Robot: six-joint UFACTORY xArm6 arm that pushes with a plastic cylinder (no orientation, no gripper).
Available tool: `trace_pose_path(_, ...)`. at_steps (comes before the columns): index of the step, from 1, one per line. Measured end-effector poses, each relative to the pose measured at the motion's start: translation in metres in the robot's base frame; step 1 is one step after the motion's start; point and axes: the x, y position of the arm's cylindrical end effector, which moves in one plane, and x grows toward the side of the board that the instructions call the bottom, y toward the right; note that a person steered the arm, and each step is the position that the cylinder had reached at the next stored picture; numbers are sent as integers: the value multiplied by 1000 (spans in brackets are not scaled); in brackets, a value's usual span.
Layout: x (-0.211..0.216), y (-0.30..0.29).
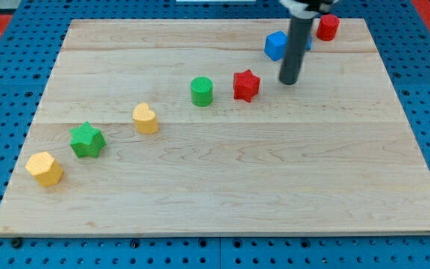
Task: Nudge the red circle to the blue triangle
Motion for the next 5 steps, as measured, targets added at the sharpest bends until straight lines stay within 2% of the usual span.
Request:
trace_pose_path(1, 8, -46)
trace_pose_path(2, 8, -52)
trace_pose_path(3, -21, 55)
trace_pose_path(4, -89, 146)
trace_pose_path(5, -151, 204)
